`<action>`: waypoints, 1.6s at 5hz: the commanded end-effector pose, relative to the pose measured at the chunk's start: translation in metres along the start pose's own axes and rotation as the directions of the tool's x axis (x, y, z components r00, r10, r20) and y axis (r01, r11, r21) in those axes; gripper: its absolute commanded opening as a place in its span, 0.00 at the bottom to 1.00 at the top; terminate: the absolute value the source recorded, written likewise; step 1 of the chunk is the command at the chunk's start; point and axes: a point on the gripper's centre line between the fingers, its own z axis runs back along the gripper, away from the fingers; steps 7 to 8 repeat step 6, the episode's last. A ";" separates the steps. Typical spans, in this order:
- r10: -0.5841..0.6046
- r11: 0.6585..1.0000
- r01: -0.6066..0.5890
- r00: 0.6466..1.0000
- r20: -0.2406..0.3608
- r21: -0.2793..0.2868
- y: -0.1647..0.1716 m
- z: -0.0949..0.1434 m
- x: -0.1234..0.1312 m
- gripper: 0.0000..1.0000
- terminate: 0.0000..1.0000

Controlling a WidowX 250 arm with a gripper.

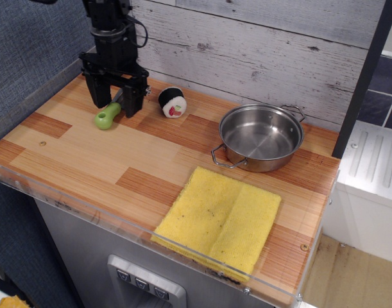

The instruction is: Place green spatula in the left corner

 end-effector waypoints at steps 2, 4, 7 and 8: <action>-0.065 0.998 0.068 0.989 0.136 -0.018 -0.097 0.071 -0.022 1.00 0.00; -0.036 0.999 0.038 0.993 0.115 -0.017 -0.107 0.063 -0.029 1.00 0.00; -0.036 0.999 0.038 0.993 0.115 -0.017 -0.107 0.063 -0.029 1.00 1.00; -0.036 0.999 0.038 0.993 0.115 -0.017 -0.107 0.063 -0.029 1.00 1.00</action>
